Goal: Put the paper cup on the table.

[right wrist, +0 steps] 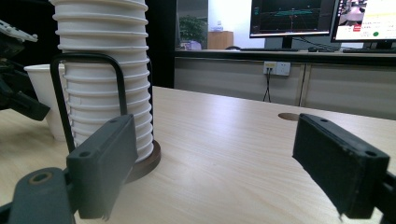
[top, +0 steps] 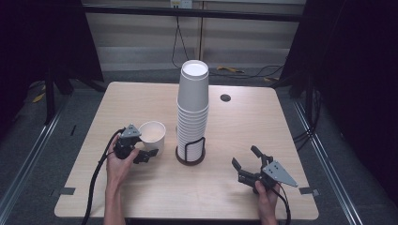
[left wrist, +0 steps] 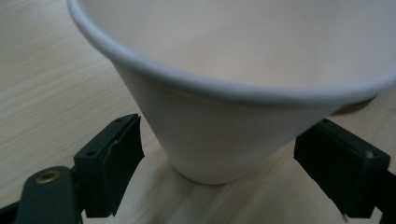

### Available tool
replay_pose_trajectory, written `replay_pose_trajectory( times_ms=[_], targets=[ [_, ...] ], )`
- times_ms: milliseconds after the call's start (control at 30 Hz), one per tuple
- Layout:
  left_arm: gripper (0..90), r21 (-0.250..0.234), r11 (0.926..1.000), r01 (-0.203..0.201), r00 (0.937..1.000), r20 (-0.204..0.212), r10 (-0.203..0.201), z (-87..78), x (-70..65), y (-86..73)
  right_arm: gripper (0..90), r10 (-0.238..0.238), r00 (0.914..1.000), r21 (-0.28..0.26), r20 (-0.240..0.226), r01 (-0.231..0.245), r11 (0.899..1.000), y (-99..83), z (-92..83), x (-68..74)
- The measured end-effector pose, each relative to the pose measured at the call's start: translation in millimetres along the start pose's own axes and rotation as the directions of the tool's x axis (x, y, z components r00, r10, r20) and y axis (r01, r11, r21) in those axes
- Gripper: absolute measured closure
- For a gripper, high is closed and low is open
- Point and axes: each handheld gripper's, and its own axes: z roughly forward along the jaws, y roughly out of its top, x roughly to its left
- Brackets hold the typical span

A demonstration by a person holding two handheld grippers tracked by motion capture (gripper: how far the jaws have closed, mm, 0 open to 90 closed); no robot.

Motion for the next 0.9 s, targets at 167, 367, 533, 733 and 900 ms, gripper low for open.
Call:
replay_pose_trajectory(
  times_ms=[167,367,533,733,900],
  targets=[
    [15.4,-0.064,0.9975,0.03,0.9992,-0.024,-0.032,-12.6,-8.7,-6.8,13.7,-0.001,1.0,0.0,0.0,0.001,1.0,0.0,0.0,0.0],
    [15.6,-0.125,0.9914,0.04,0.9973,-0.057,-0.047,-26.0,-20.1,-9.8,13.7,0.0,1.0,-0.001,-0.001,0.0,1.0,-0.1,0.0,0.0],
    [15.9,-0.203,0.9778,0.053,0.9962,-0.057,-0.066,-30.2,-28.9,-17.8,13.6,0.0,1.0,-0.001,-0.001,0.0,1.0,-0.1,0.0,-0.1],
    [16.6,-0.276,0.9584,0.072,0.9933,-0.067,-0.094,-32.7,-40.3,-26.2,13.7,-0.001,1.0,0.0,0.0,0.001,1.0,0.0,0.0,0.0],
    [16.5,-0.29,0.954,0.075,0.9899,-0.094,-0.106,-36.7,-52.2,-30.9,13.7,0.0,1.0,-0.001,-0.001,0.0,1.0,-0.1,0.0,0.0]
  ],
)
